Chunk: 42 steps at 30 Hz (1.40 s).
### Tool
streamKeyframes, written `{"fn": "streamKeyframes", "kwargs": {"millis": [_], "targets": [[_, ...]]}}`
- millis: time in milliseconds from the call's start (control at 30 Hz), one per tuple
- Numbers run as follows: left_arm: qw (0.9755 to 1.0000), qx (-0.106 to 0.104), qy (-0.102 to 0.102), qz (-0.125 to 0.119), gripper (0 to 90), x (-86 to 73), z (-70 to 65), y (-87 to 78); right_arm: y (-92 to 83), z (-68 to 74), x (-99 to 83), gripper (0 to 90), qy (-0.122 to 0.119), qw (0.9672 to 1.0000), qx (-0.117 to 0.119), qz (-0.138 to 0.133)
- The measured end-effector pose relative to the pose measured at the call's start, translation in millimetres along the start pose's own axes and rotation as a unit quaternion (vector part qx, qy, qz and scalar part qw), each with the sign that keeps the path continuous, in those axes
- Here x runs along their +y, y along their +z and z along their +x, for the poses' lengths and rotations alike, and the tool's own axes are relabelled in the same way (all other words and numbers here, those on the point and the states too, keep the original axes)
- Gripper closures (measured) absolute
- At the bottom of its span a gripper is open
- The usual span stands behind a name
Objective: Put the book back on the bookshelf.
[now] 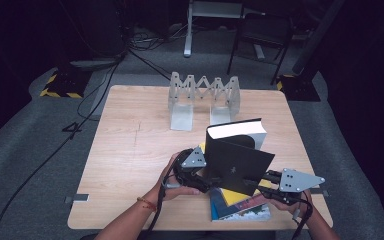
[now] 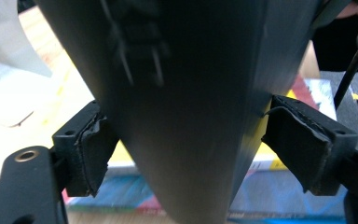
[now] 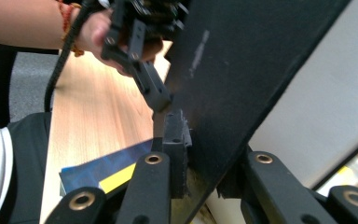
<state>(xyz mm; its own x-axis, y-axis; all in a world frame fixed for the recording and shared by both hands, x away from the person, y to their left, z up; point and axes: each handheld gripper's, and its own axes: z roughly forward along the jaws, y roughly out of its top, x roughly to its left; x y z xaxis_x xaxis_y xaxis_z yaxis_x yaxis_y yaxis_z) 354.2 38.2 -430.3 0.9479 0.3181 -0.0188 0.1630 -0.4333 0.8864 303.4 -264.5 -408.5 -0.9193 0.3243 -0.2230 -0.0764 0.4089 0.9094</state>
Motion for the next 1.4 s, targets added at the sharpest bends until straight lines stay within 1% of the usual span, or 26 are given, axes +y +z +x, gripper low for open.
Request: {"fn": "streamKeyframes", "kwargs": {"millis": [67, 133, 200, 233, 267, 300, 333, 367, 400, 433, 500, 533, 567, 600, 700, 767, 800, 867, 900, 1000, 1067, 1133, 1200, 1233, 1333, 1400], "targets": [[0.9999, -0.005, 0.006, -0.014, 27.1, 2.9, -2.1, -0.7, -2.1, 0.0, -1.7, 75.6, 0.005, 0.9999, -0.01, 0.006], [0.9999, -0.001, 0.007, -0.015, 28.7, 4.9, -2.2, -1.1, -6.1, -0.3, -2.5, 73.7, 0.007, 0.9997, -0.02, 0.007], [0.9998, -0.001, -0.002, -0.022, 31.3, 4.2, 0.2, -1.6, -12.6, -3.0, -4.2, 73.7, 0.017, 0.9989, -0.043, 0.008], [0.9996, -0.002, -0.008, -0.026, 34.4, 3.4, 2.1, -2.3, -15.9, -5.3, -5.8, 74.1, 0.024, 0.9979, -0.06, 0.011], [0.9994, -0.006, -0.014, -0.03, 37.4, 2.6, 4.2, -3.1, -18.9, -8.1, -7.6, 71.7, 0.03, 0.9964, -0.078, 0.014], [0.9995, -0.006, -0.01, -0.03, 39.3, 2.6, 5.6, -3.7, -23.0, -11.0, -10.1, 68.1, 0.038, 0.9952, -0.09, 0.011], [0.9995, -0.007, -0.012, -0.029, 40.1, 2.7, 5.7, -3.9, -24.9, -12.2, -11.4, 64.3, 0.042, 0.9945, -0.095, 0.008], [0.9995, -0.008, -0.012, -0.029, 40.6, 2.7, 5.9, -3.8, -26.4, -13.5, -12.3, 59.0, 0.041, 0.9926, -0.113, 0.015], [0.9995, -0.009, -0.012, -0.029, 40.7, 2.8, 5.9, -3.7, -26.6, -13.8, -12.3, 57.1, 0.04, 0.9909, -0.126, 0.023], [0.9995, -0.01, -0.011, -0.028, 41.0, 3.1, 6.0, -3.8, -27.3, -14.7, -12.7, 55.3, 0.041, 0.99, -0.132, 0.025], [0.9996, -0.013, -0.005, -0.026, 41.7, 3.6, 6.5, -4.2, -28.1, -17.9, -12.9, 46.9, 0.052, 0.9892, -0.136, 0.015], [0.9996, -0.013, -0.005, -0.026, 42.1, 3.6, 6.5, -4.2, -28.1, -17.9, -12.9, 46.9, 0.052, 0.9892, -0.136, 0.015], [0.9996, -0.015, 0.001, -0.024, 42.1, 4.1, 6.8, -4.8, -27.5, -19.4, -12.3, 45.2, 0.055, 0.9886, -0.139, 0.016], [0.9996, -0.016, 0.002, -0.022, 43.1, 4.6, 6.6, -5.0, -26.0, -22.0, -11.8, 44.4, 0.058, 0.9872, -0.148, 0.015], [0.9997, -0.016, 0.01, -0.017, 44.6, 7.9, 4.9, -5.4, -21.4, -25.5, -11.9, 43.0, 0.067, 0.9868, -0.147, 0.015], [0.9996, -0.015, 0.018, -0.018, 45.0, 11.1, 4.7, -5.8, -16.6, -25.6, -11.1, 43.2, 0.063, 0.9874, -0.144, 0.017], [0.9995, -0.016, 0.017, -0.021, 44.9, 13.3, 4.3, -6.4, -14.8, -24.8, -10.5, 44.1, 0.063, 0.9877, -0.142, 0.018], [0.9994, -0.012, 0.023, -0.024, 44.6, 17.2, 3.5, -6.2, -11.5, -22.9, -9.8, 44.7, 0.058, 0.9881, -0.141, 0.021], [0.9994, -0.012, 0.021, -0.025, 44.5, 18.0, 3.0, -5.9, -10.4, -22.1, -9.9, 45.0, 0.056, 0.9882, -0.14, 0.023], [0.9993, -0.008, 0.024, -0.027, 44.3, 21.2, 2.3, -5.4, -9.6, -21.4, -10.6, 48.2, 0.059, 0.9885, -0.137, 0.023], [0.9991, -0.005, 0.021, -0.036, 44.1, 25.3, 1.4, -5.5, -8.4, -21.4, -11.2, 51.0, 0.056, 0.9891, -0.133, 0.025], [0.9987, -0.007, 0.017, -0.046, 44.0, 30.0, 1.2, -5.9, -7.1, -20.7, -11.6, 54.0, 0.06, 0.9895, -0.129, 0.026], [0.9984, -0.008, 0.017, -0.054, 44.0, 34.2, 1.2, -6.6, -5.4, -19.2, -11.2, 57.3, 0.053, 0.9908, -0.121, 0.028], [0.9982, -0.009, 0.014, -0.058, 43.7, 36.6, 1.0, -7.3, -4.6, -18.6, -10.9, 57.7, 0.047, 0.9912, -0.12, 0.03], [0.9972, -0.012, 0.016, -0.073, 43.0, 46.5, 1.9, -11.6, -2.3, -17.0, -10.4, 57.7, 0.044, 0.9915, -0.118, 0.033], [0.9971, -0.007, 0.017, -0.074, 42.2, 51.7, 1.3, -13.3, -1.4, -16.9, -10.9, 57.6, 0.044, 0.9917, -0.116, 0.034]]}}
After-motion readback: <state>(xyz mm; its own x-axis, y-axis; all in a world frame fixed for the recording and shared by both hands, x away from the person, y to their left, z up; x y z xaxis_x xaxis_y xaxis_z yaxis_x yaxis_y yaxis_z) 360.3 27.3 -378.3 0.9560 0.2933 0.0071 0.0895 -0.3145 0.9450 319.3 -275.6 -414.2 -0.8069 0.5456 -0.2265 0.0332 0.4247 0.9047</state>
